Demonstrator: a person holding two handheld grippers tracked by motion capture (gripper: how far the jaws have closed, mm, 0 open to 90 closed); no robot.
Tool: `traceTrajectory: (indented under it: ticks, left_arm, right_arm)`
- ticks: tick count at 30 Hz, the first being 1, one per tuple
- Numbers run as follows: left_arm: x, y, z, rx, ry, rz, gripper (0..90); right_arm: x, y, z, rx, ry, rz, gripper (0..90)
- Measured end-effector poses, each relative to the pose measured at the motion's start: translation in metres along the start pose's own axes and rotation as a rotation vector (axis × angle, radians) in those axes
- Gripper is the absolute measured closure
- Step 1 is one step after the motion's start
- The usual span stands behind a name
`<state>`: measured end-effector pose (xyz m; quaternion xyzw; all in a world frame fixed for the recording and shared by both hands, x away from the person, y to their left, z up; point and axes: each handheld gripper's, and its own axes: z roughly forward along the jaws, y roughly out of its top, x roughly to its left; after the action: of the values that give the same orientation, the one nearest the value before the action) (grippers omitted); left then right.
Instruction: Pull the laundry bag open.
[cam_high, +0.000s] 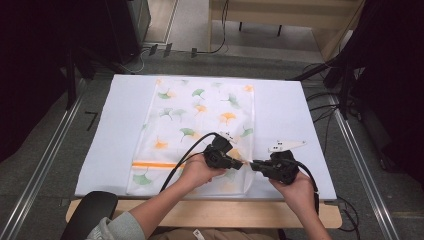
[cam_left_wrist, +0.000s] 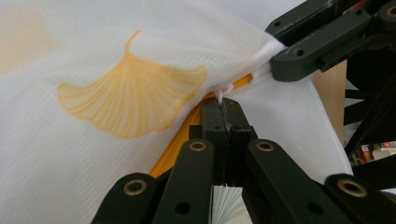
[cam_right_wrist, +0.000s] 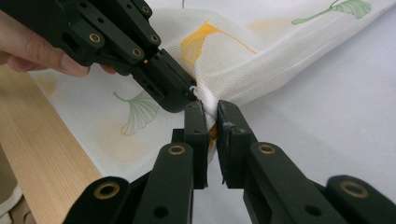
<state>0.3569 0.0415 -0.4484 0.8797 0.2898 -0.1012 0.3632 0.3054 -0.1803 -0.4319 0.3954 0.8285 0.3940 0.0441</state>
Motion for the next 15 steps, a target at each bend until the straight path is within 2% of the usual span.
traceTrajectory:
  ticks: [2,3,6,7,10,13,15]
  left_arm:
    - [0.003,-0.001,-0.003,0.009,0.006,-0.001,90.0]
    - [0.004,-0.002,-0.003,0.003,0.005,-0.016,90.0]
    - [0.009,-0.004,-0.007,0.019,0.016,-0.008,90.0]
    - [0.009,-0.005,-0.008,0.011,0.017,-0.021,90.0]
    - [0.014,-0.008,-0.012,0.032,0.035,-0.006,90.0]
    - [0.023,-0.015,-0.019,0.052,0.053,-0.021,90.0]
    - [0.026,-0.019,-0.024,0.037,0.05,-0.035,90.0]
  right_arm:
    - [0.0,0.0,0.0,-0.002,-0.002,-0.001,85.1]
    - [0.0,0.0,0.0,-0.002,-0.002,-0.001,85.1]
    - [-0.001,0.0,-0.001,-0.003,-0.002,-0.002,85.1]
    - [-0.001,0.0,-0.001,-0.003,0.0,0.001,85.2]
    - [-0.002,-0.001,-0.003,-0.007,-0.003,0.005,85.1]
    - [-0.003,-0.002,-0.004,-0.009,-0.007,0.005,85.0]
    - [-0.004,-0.002,-0.005,-0.007,-0.005,0.007,84.9]
